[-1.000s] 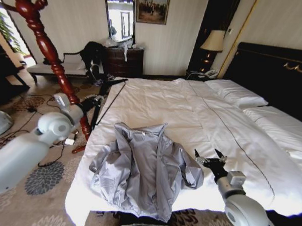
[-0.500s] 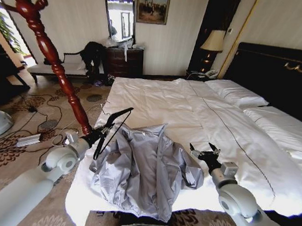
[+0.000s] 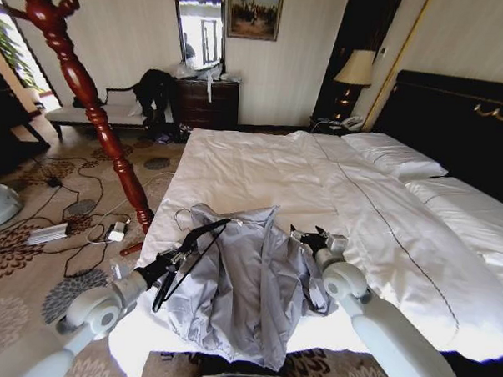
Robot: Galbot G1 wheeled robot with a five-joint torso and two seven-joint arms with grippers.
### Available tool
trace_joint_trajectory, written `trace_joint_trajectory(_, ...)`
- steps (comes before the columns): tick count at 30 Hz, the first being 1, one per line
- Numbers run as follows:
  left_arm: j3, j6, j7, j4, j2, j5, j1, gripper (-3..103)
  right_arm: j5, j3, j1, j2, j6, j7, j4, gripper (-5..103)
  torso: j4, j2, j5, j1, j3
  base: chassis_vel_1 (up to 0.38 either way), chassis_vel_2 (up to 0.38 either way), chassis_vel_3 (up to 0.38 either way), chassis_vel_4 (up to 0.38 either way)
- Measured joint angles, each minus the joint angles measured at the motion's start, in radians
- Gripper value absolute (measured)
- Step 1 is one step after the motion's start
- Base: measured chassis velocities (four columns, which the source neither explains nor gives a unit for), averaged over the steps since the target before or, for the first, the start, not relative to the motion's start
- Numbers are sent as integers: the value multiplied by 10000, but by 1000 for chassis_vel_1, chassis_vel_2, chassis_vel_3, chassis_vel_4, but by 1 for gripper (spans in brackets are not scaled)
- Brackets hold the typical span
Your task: Pick up the clothes from the bed and hang them on the clothes hanger.
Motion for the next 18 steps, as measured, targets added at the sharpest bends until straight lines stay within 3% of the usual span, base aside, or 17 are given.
trace_joint_trajectory(3, 55, 3, 4, 9, -46, -13, 29, 15, 336, -140, 443, 130, -34, -183, -490, 100, 3, -1, 3, 0, 0, 0, 0, 0, 0)
trace_joint_trajectory(4, 68, 5, 4, -29, -54, -17, 125, 15, 475, -297, 844, 212, -35, -575, -950, 100, 10, -1, 2, 0, 0, 0, 0, 0, 0)
trace_joint_trajectory(10, 51, 16, -3, -223, -21, 43, 364, 15, 512, -980, 1813, 364, -50, -1325, -1924, 100, 6, 0, 2, 0, 0, 0, 0, 0, 0)
trace_joint_trajectory(18, -250, 52, -62, -448, -45, -2, 633, 15, -673, -2451, 3309, 1060, 90, -2165, -3905, 100, 8, 0, 4, 0, 0, 0, 0, 0, 0)
